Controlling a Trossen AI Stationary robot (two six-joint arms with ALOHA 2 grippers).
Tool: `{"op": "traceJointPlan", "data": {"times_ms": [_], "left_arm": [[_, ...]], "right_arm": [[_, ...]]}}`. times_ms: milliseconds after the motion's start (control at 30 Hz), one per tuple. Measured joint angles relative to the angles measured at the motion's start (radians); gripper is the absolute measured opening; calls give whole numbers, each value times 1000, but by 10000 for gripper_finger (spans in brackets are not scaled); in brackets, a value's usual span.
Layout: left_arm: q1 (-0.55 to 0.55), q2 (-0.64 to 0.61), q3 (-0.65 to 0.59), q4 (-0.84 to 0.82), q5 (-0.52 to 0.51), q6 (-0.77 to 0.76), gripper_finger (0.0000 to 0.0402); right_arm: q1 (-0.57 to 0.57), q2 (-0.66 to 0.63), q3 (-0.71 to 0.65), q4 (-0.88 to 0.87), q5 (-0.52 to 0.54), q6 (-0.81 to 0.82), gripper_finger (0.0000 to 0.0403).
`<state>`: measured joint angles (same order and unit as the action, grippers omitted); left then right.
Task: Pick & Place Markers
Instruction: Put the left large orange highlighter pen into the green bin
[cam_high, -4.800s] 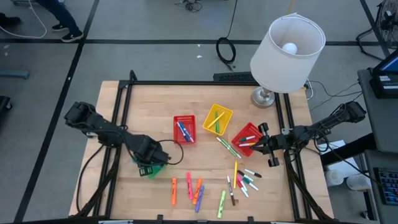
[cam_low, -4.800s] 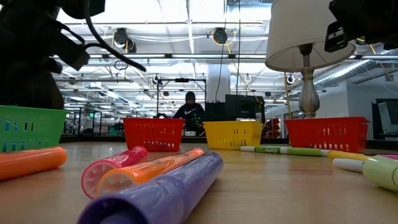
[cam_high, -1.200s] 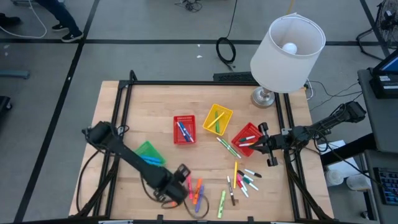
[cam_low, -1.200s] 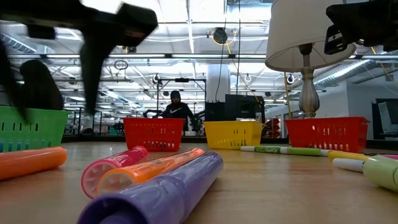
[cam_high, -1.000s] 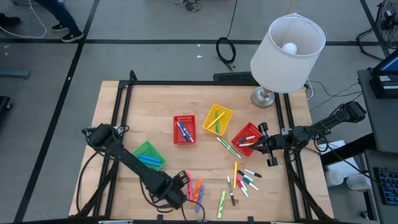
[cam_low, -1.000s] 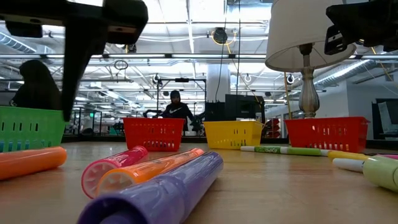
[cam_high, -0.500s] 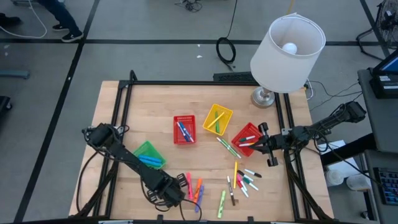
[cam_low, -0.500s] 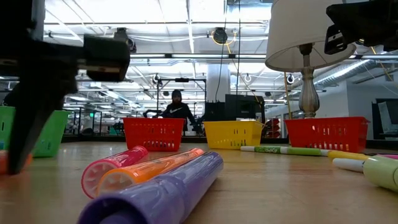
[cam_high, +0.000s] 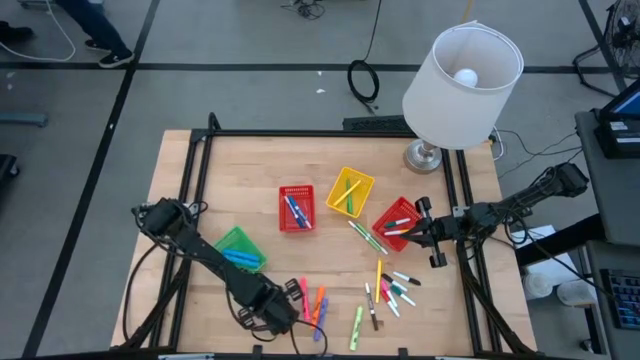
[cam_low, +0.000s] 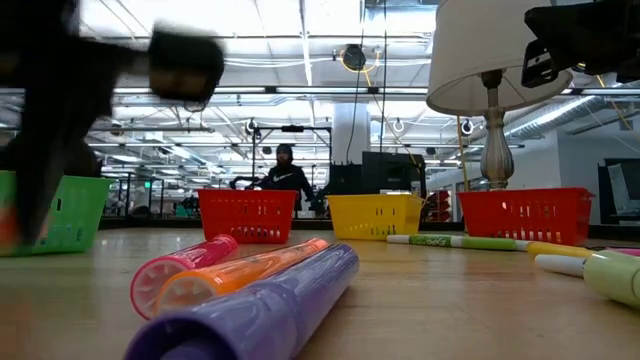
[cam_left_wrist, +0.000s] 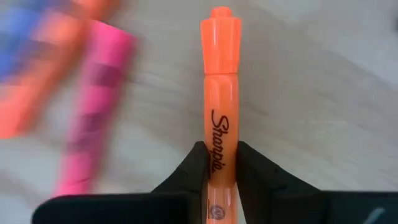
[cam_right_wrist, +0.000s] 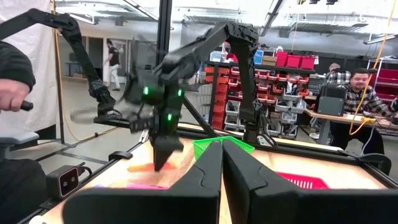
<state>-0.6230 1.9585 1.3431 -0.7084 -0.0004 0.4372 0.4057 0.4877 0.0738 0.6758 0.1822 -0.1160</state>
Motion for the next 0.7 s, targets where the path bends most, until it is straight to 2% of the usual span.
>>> {"op": "traceJointPlan", "data": {"times_ms": [167,367,500,700], "left_arm": [[14,-124,37,-83,-123,-48,56],[57,-381,-3,-206,-221,-212,56],[88,-587,-128,-214,-220,-369,56],[70,-846,-395,-199,-238,-528,56]], "right_arm": [[0,0,0,0,0,6,0],[0,0,0,0,0,6,0],[0,0,0,0,0,7,0],[0,0,0,1,0,26,0]]}}
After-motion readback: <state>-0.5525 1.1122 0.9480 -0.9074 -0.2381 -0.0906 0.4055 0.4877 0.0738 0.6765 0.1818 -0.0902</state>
